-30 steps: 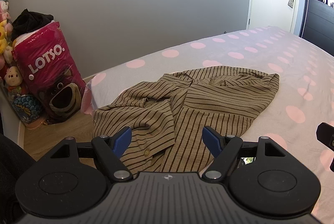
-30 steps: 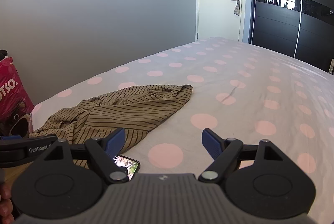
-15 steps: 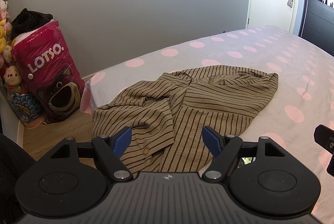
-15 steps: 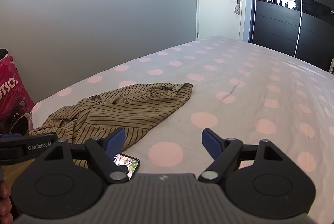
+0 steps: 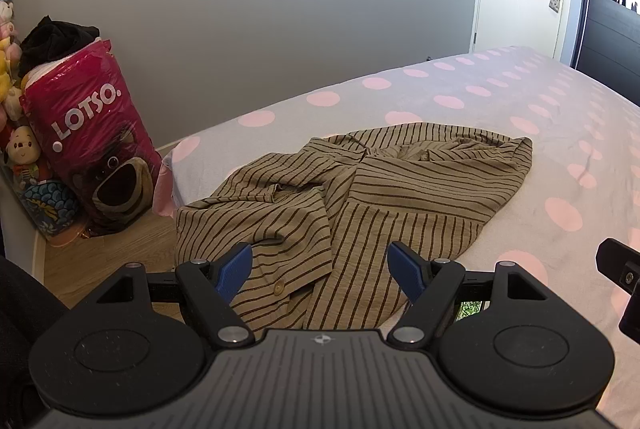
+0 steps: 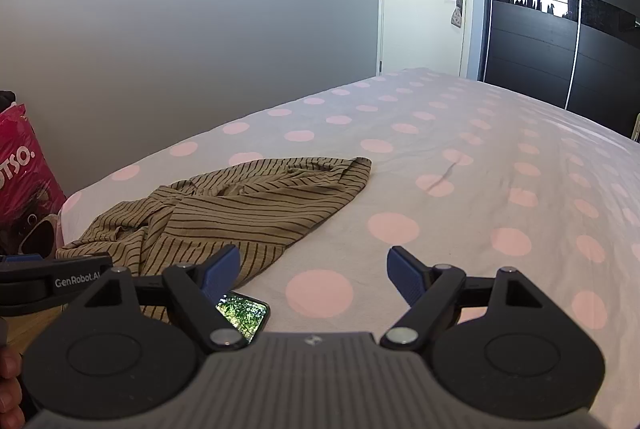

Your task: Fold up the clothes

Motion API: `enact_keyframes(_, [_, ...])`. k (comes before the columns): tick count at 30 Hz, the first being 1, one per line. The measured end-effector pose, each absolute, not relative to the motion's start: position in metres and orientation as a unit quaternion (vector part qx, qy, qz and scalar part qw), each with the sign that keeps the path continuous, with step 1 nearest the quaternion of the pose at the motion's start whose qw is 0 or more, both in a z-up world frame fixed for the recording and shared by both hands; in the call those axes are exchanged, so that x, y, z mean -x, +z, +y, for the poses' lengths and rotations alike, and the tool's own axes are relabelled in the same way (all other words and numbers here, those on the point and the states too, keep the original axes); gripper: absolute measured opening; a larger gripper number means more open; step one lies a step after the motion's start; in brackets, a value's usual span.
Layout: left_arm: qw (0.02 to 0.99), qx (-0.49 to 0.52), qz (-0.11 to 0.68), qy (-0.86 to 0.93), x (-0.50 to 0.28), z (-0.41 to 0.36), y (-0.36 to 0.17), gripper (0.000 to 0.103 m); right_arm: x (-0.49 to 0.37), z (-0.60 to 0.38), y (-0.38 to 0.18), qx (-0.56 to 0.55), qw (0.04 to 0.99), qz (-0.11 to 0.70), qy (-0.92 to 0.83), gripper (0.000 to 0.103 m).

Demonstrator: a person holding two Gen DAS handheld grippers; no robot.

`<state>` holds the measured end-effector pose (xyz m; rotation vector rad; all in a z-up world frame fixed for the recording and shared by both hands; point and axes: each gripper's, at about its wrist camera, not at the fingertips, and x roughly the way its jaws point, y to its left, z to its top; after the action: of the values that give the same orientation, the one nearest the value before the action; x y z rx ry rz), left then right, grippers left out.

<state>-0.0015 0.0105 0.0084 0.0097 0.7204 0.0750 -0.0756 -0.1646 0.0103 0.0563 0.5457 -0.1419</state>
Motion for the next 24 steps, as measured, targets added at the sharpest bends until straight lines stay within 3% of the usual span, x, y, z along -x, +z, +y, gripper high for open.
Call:
enact_keyframes(20, [0.939, 0.036, 0.341, 0.013, -0.016, 0.017, 0.037, 0.07, 0.052, -0.175, 0.001, -0.028, 0.956, 0.29, -0.03, 0.082])
enact_keyframes(24, [0.939, 0.024, 0.343, -0.028, -0.031, 0.013, 0.048, 0.07, 0.036, -0.182, -0.001, -0.042, 0.954, 0.295, -0.026, 0.078])
